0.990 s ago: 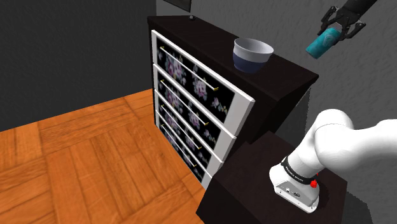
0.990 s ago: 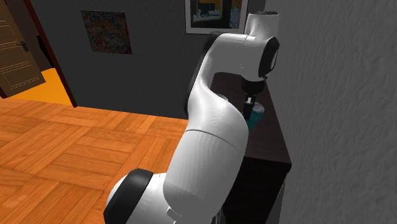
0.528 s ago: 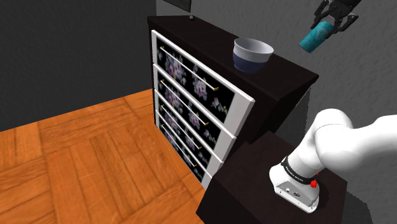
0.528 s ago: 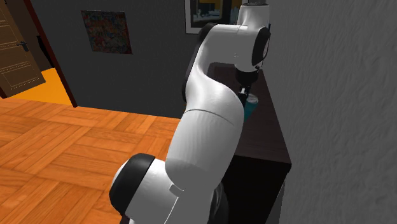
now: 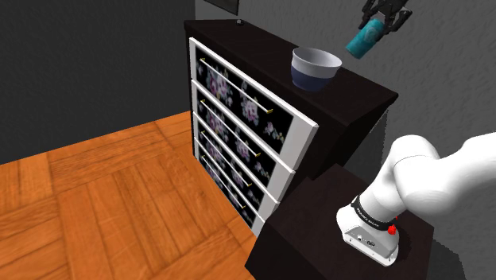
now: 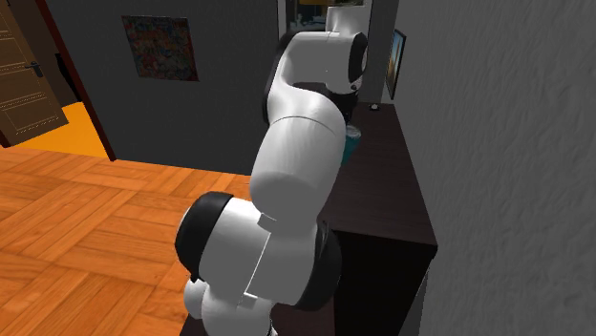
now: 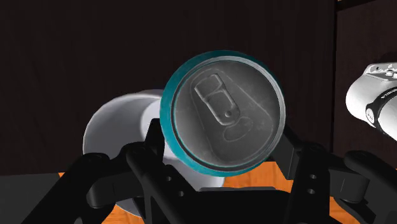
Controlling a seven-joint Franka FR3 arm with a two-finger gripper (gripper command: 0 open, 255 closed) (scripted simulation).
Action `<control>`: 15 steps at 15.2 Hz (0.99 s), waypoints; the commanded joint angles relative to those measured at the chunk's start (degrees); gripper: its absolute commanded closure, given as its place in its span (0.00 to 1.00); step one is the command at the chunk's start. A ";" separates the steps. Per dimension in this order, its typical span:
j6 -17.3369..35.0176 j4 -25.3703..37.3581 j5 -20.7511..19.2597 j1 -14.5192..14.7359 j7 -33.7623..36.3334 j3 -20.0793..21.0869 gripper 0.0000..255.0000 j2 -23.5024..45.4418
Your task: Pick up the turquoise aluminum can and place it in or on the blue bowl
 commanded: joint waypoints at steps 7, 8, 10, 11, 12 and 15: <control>3.67 7.83 5.64 5.70 4.17 -1.03 1.00 13.12; 4.01 9.07 6.46 6.37 4.48 -1.34 1.00 14.94; 5.05 9.11 7.06 6.82 4.92 -1.54 1.00 16.21; 5.79 7.96 6.85 6.70 5.13 -1.47 1.00 15.79; 6.53 6.83 6.65 6.58 5.34 -1.42 1.00 15.38; 8.73 3.54 6.07 6.25 5.91 -1.33 1.00 14.24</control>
